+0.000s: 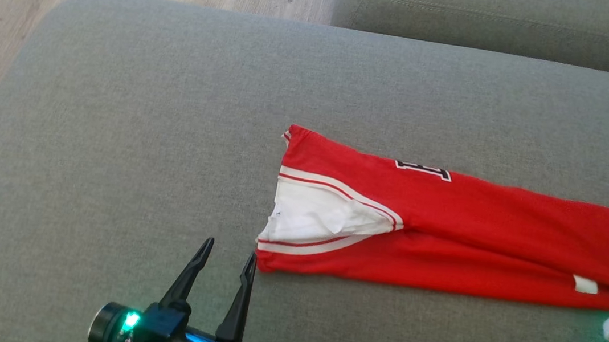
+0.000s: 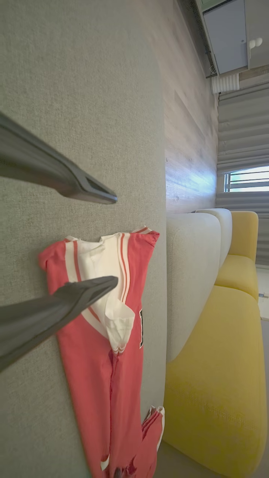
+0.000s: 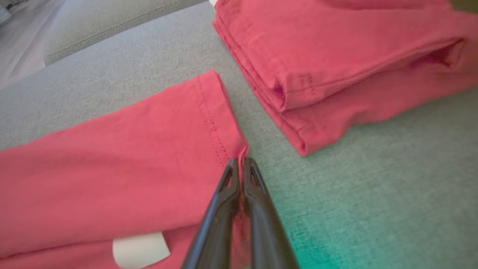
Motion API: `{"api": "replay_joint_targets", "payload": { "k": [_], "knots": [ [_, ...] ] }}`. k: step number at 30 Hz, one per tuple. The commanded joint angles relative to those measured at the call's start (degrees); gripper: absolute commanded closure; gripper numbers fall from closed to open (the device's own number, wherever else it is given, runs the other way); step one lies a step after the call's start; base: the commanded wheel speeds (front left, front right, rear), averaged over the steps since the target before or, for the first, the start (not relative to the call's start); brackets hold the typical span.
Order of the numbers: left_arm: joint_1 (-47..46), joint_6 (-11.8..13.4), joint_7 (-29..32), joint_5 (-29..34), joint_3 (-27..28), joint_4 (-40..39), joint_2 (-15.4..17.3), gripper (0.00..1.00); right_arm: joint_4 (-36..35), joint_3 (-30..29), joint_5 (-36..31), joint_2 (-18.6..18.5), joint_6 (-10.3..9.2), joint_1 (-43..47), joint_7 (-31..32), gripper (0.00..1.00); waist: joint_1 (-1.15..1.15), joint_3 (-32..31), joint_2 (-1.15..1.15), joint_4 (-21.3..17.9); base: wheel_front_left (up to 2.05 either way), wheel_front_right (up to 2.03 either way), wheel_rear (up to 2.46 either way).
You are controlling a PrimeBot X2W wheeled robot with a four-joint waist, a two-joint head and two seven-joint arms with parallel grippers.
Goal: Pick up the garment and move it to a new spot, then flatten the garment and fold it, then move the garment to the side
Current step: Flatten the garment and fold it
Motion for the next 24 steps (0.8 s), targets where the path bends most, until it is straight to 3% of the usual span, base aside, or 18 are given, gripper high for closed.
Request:
{"api": "replay_joint_targets", "payload": {
  "k": [1,6,10,18,24],
  "knots": [
    [-0.9,-0.2,-0.7,0.5,2.1,-1.2,-0.1,0.0,-1.8,1.4,-0.3,-3.1,-0.05,-0.2,-1.1,1.0,0.0,-0.4,0.0,-0.4,0.0,0.0,0.0],
    [0.1,-0.6,-0.7,0.4,2.3,-0.6,-0.1,0.0,-5.2,2.5,1.3,-6.3,-0.05,0.4,-0.3,1.0,0.0,-2.2,0.0,-1.0,0.0,0.0,0.0],
    [0.7,-0.7,-0.7,0.3,2.4,-0.3,-0.1,0.0,-12.1,4.4,3.9,-6.0,-0.05,0.1,2.4,1.0,0.0,-3.6,0.0,-1.4,0.0,0.0,0.0],
    [0.6,-1.2,-0.7,0.3,2.3,0.0,-0.4,0.0,-26.9,10.5,5.3,0.4,-0.05,0.4,7.0,1.0,0.0,-4.2,0.0,0.5,0.0,0.0,0.0],
    [0.4,-1.6,-0.7,0.3,2.3,0.5,-0.6,0.0,-32.9,15.0,5.0,6.4,-0.05,0.1,8.3,1.0,0.0,-3.8,0.0,3.3,0.0,0.0,0.0]
  ]
}}
